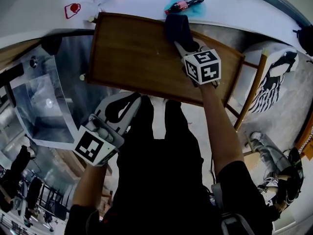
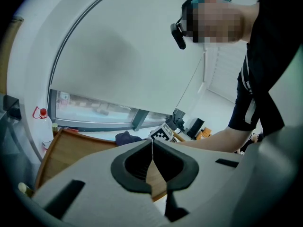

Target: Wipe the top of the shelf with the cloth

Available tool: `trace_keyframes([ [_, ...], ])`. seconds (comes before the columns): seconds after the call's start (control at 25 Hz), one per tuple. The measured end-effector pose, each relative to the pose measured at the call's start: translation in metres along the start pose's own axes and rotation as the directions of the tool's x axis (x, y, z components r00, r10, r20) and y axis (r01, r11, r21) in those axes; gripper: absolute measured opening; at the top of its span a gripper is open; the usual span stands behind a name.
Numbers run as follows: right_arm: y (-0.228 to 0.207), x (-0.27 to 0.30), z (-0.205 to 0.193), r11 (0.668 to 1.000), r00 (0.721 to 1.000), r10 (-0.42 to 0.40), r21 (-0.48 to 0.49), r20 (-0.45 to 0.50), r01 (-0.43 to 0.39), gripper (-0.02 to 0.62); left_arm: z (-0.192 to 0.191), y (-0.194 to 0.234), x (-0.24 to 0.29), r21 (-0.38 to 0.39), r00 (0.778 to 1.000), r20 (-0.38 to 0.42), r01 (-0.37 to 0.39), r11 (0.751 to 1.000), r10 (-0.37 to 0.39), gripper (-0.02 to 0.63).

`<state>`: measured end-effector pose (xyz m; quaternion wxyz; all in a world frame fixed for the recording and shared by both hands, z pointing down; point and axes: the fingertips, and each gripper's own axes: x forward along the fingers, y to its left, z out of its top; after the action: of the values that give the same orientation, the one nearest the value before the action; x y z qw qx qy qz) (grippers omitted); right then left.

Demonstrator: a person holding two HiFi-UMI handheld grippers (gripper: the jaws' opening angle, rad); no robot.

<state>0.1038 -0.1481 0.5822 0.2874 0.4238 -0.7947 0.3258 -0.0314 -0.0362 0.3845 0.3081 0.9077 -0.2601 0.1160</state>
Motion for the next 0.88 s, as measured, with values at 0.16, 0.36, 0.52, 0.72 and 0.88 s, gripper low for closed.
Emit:
trace_keyframes([
  [0.16,-0.021,-0.017,-0.011,0.999,1.0,-0.023,0.029,0.007,0.023,0.069,0.001,-0.014,0.018,0.013,1.0,-0.015,0.028,1.0,-0.028,0.026],
  [0.36,-0.043,-0.036,-0.026,0.996,0.999,-0.048,0.07,0.015,0.047,0.069,0.0,-0.03,0.038,0.027,0.998,-0.039,0.059,0.998,-0.058,0.026],
  [0.52,-0.059,-0.049,-0.036,0.992,0.997,-0.069,0.104,0.026,0.066,0.069,0.0,-0.041,0.053,0.038,0.995,-0.054,0.082,0.996,-0.08,0.026],
  [0.72,-0.08,-0.065,-0.048,0.987,0.995,-0.095,0.137,0.033,0.089,0.069,-0.001,-0.055,0.072,0.046,0.991,-0.076,0.111,0.993,-0.108,0.026],
  [0.88,-0.097,-0.078,-0.058,0.981,0.992,-0.117,0.16,0.036,0.11,0.069,-0.003,-0.067,0.085,0.051,0.988,-0.093,0.131,0.99,-0.126,0.026],
])
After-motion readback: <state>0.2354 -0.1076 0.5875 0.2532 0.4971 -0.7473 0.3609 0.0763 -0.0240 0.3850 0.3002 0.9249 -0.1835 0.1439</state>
